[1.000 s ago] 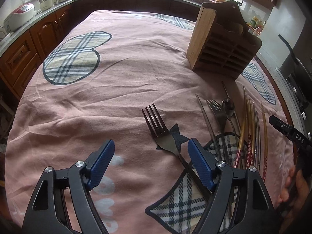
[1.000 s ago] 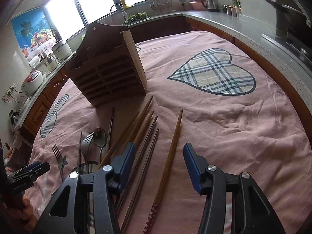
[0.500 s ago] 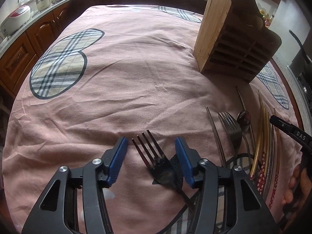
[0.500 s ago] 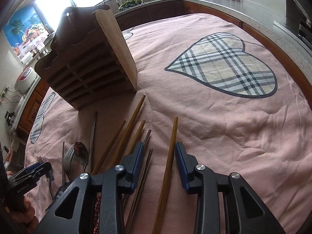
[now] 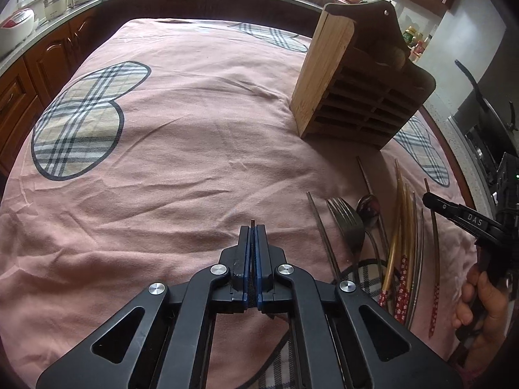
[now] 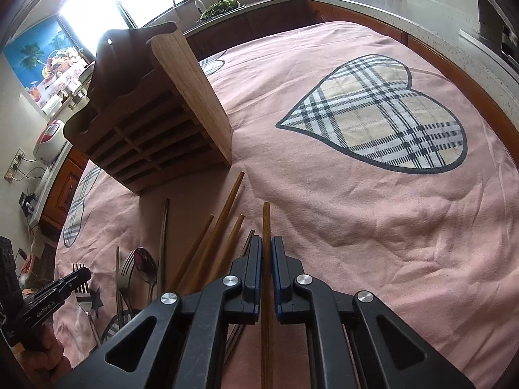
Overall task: Organize utensils
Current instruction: 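Lift the fork with the left tool while the right tool carries the chopstick to the holder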
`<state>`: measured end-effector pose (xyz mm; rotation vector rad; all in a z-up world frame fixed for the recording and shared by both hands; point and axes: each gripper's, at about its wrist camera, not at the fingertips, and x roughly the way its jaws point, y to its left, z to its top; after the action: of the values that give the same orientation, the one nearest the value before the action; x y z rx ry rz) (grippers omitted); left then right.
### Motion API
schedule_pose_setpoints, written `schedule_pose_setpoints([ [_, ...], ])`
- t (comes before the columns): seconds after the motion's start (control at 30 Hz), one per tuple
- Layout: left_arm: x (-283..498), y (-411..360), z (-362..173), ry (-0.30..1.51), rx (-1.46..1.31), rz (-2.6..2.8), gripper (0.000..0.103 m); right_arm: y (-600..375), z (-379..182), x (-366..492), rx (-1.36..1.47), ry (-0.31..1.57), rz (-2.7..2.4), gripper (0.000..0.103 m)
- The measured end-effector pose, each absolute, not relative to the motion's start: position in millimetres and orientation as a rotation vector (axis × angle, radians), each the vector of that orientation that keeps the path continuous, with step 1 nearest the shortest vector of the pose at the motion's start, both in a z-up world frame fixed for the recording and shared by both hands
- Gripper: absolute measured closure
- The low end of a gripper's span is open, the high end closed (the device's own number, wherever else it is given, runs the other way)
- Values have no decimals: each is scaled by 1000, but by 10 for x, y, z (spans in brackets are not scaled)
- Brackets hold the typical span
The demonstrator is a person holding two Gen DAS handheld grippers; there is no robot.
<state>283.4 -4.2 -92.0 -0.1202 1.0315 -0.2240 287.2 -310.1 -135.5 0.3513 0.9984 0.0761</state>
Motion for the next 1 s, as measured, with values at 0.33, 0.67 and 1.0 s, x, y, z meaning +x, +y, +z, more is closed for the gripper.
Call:
schedule_pose_setpoints([
  [0.33, 2603, -9, -483, 917, -114, -273, 102, -3042, -942, 2737, 337, 893, 112, 98],
  [0.67, 2350, 36, -76, 801, -105, -312, 102, -2981, -390, 2497, 306, 759, 153, 98],
  [1.0, 2275, 100, 288, 704, -118, -334, 102, -2975, 27, 2375, 316, 624, 169, 98],
])
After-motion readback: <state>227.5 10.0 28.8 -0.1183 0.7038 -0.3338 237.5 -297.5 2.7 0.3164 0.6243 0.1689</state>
